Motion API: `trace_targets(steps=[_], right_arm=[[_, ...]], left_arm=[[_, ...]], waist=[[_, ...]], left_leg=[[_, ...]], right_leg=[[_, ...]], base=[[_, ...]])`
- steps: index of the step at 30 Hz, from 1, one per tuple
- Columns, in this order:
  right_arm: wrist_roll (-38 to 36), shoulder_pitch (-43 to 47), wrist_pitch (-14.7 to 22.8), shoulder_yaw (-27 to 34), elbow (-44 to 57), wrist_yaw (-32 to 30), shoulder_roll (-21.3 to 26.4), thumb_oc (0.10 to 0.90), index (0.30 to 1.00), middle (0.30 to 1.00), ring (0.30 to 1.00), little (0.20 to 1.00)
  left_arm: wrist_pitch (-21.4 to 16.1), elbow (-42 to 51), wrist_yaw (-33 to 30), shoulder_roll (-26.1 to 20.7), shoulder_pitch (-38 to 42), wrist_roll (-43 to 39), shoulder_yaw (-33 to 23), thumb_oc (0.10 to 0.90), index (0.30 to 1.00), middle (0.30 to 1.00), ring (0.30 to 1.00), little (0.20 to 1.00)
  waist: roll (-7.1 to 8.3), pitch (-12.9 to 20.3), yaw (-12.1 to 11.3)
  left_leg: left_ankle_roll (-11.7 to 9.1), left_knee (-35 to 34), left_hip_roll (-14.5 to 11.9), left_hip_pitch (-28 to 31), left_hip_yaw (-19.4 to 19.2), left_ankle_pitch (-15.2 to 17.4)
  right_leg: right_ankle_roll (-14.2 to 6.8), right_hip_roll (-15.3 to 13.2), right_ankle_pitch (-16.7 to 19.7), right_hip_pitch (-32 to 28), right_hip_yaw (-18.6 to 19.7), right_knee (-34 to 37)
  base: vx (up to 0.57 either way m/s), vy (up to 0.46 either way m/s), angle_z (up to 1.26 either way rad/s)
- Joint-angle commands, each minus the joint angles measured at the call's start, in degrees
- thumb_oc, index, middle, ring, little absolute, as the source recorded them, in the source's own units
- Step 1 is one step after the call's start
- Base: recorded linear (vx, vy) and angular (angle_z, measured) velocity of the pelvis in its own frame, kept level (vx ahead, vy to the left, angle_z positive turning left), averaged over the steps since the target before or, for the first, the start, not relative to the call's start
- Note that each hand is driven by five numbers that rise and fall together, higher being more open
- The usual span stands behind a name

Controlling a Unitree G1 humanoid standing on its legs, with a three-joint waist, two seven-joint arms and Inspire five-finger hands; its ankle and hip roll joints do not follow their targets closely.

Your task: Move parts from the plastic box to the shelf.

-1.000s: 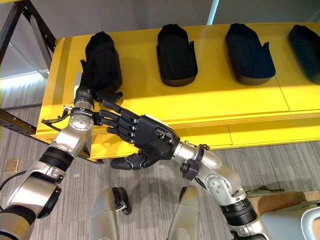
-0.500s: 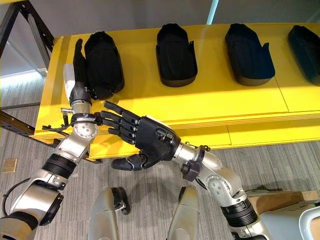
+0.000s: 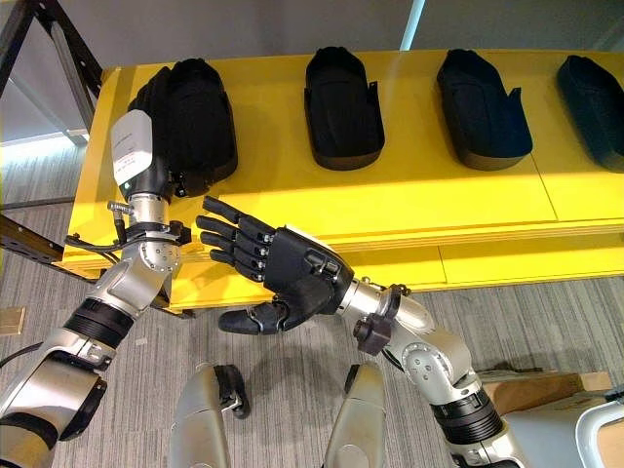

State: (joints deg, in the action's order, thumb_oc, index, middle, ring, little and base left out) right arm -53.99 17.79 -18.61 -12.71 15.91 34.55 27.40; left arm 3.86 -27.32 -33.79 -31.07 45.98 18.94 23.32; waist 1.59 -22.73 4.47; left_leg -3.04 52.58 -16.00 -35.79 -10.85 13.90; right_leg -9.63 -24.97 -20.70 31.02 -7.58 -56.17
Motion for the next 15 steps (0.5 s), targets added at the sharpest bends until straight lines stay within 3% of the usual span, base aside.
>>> trace_targets(steps=[1, 3, 10, 15], right_arm=[[-3.8, 0.3, 6.5, 2.4, 7.4, 2.7, -3.0, 0.900, 1.000, 1.000, 1.000, 1.000], [-3.3, -0.2, 6.9, 2.4, 7.7, 2.8, -2.9, 0.900, 1.000, 1.000, 1.000, 1.000], [-3.9, -1.3, 10.1, 2.3, 7.8, 2.9, -2.4, 0.900, 1.000, 1.000, 1.000, 1.000], [-2.1, -1.4, 10.4, 2.6, 8.1, 3.5, -3.2, 0.900, 1.000, 1.000, 1.000, 1.000]], left_arm=[[-6.0, 7.4, 0.4, -4.5, 3.9, 6.9, 0.9, 0.900, 1.000, 1.000, 1.000, 1.000], [-7.4, 10.5, 0.5, -5.2, 2.5, 11.2, 1.0, 0.900, 1.000, 1.000, 1.000, 1.000], [-11.5, 18.3, 3.8, -5.8, -2.5, 12.1, 0.1, 0.900, 1.000, 1.000, 1.000, 1.000], [-11.8, 22.2, 6.5, -4.8, -5.5, 13.0, -0.8, 0.900, 1.000, 1.000, 1.000, 1.000]], waist=[[-0.45, 2.6, -1.0], [-0.48, 2.5, -1.3], [-0.68, 1.9, -2.3], [-0.75, 1.7, -3.0]], left_leg=[[1.3, -2.3, -0.8, 7.1, -1.5, 3.5], [1.3, -2.4, -0.8, 7.0, -1.3, 3.5], [1.4, -3.5, -0.5, 6.9, -0.9, 3.1], [1.1, -4.5, -0.1, 6.6, -0.6, 2.6]], right_leg=[[2.7, -1.2, 6.9, -2.7, -4.8, 5.3], [2.5, -1.3, 6.8, -2.7, -5.0, 5.3], [2.4, -1.5, 6.9, -2.8, -5.5, 6.0], [2.0, -1.7, 7.3, -2.8, -6.0, 6.8]], base=[[0.00, 0.000, 0.00], [0.00, 0.000, 0.00], [-0.02, -0.007, 0.02], [-0.04, -0.009, 0.02]])
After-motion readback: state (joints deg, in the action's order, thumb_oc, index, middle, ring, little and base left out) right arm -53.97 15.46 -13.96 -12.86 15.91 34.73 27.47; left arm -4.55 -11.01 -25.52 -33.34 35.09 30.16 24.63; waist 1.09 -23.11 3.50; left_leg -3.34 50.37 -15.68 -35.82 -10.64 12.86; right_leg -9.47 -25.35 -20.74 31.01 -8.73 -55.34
